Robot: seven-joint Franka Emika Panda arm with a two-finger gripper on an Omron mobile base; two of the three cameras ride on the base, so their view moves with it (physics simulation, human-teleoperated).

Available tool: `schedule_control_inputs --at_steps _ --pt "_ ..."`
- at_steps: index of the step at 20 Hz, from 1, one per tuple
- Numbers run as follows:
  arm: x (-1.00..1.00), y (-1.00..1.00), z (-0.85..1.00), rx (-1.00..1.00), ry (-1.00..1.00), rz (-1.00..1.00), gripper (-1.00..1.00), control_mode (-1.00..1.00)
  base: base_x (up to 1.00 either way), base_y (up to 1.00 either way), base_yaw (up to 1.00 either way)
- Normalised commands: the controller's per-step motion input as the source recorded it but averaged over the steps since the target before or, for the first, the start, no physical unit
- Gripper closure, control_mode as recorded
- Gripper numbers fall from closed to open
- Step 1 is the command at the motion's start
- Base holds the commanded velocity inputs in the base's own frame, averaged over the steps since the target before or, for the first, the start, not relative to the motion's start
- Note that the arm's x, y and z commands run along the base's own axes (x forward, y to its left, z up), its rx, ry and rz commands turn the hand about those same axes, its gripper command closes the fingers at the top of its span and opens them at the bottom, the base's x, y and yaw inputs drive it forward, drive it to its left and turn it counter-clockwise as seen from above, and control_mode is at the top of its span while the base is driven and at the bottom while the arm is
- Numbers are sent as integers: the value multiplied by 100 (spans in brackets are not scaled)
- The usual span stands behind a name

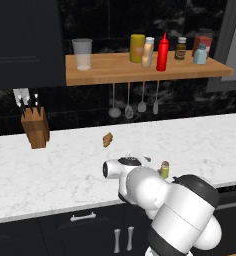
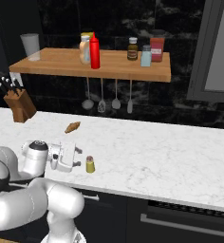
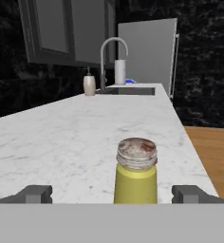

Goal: Put the shaker and condiment bottle from the counter next to their counterparts in the cabinet.

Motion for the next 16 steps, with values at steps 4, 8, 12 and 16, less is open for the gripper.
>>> schedule_control_inputs --at_steps 4,8,12,16 --pt "-9 -14 -19 0 0 0 -100 -100 0 0 0" --pt "-8 -8 -15 0 0 0 -100 -100 0 0 0" --pt "-3 -8 -11 0 0 0 -100 -100 0 0 0" --pt "-6 -7 -3 0 0 -1 -100 -100 0 0 0"
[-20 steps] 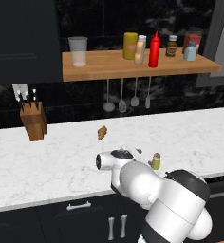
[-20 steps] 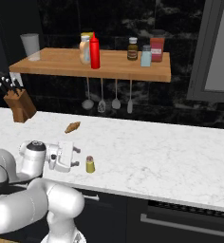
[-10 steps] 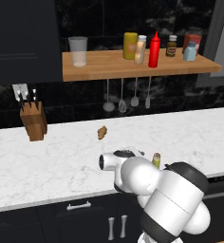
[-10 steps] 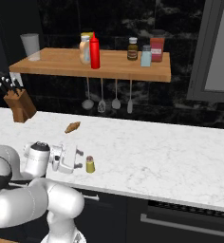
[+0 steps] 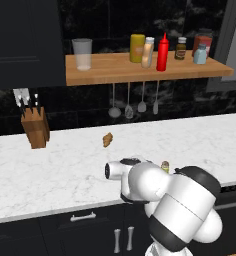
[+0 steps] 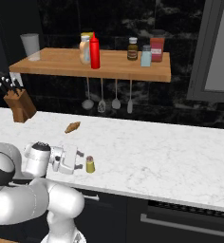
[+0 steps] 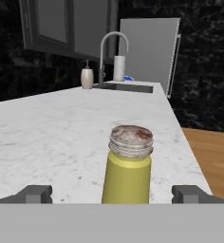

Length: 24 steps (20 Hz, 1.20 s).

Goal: Put the shaker and condiment bottle from the counter next to their counterparts in the cabinet.

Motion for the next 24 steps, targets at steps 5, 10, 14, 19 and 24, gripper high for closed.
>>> schedule_control_inputs --at_steps 5,10,14,19,24 --pt "-17 -13 0 0 0 -2 -100 -100 0 0 0" --pt "-27 -12 0 0 0 -2 -100 -100 0 0 0" --pt "-18 -15 0 1 0 -4 -100 -100 0 0 0" --pt "-1 -24 2 3 2 -3 -100 -100 0 0 0" --pt "0 -35 3 4 1 0 -100 -100 0 0 0"
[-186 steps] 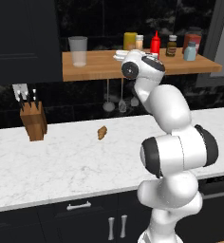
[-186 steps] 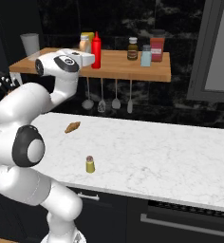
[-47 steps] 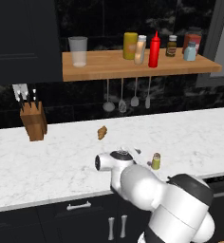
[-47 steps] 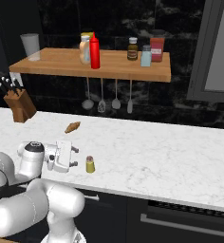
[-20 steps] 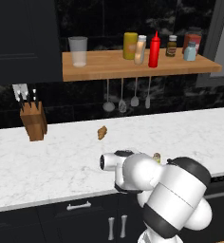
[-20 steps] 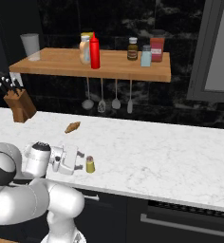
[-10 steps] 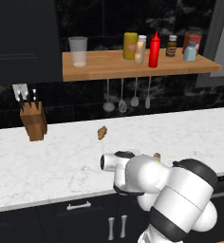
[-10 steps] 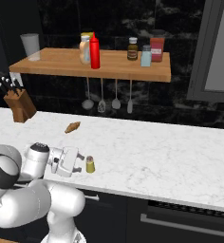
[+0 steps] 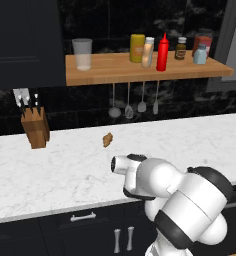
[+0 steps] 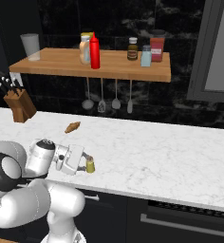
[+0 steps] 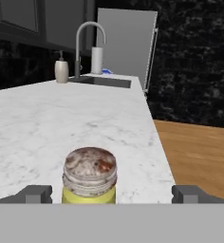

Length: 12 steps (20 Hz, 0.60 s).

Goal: Put the shaker and condiment bottle from the counter next to their counterparts in the cabinet.

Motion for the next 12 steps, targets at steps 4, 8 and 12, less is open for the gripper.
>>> schedule_control_inputs --at_steps 4,8,12 --pt "0 -37 0 4 0 0 -100 -100 0 0 0" --pt "0 -23 -9 1 4 0 100 -100 0 0 0" --pt "6 0 -18 0 15 0 100 -100 0 0 0"
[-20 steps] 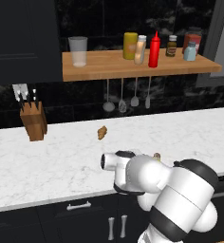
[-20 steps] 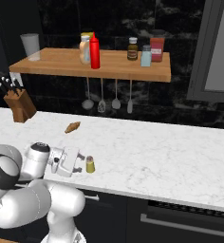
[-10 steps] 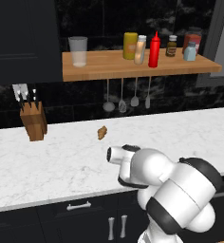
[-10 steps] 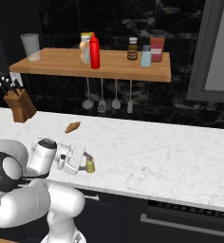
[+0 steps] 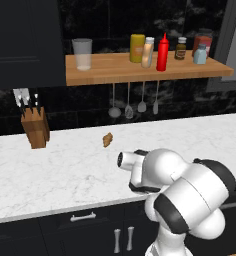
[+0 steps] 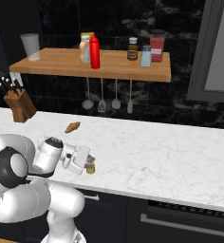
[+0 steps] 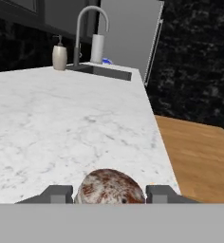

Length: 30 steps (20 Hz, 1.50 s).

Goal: Put the shaker and condiment bottle from the counter next to their counterparts in the cabinet.

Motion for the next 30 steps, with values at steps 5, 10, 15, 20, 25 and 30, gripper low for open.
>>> schedule_control_inputs --at_steps 5,10,15,20,25,30 --pt "3 -1 10 0 2 1 100 -100 0 0 0" --pt "1 -3 64 -7 -9 1 100 -100 0 0 0" --pt "0 -16 53 -3 0 6 100 -100 0 0 0" --pt "0 -27 53 -1 1 2 100 -100 0 0 0" --pt "0 -36 57 0 5 2 100 -100 0 0 0" --pt "0 -42 65 0 6 3 100 -100 0 0 0"
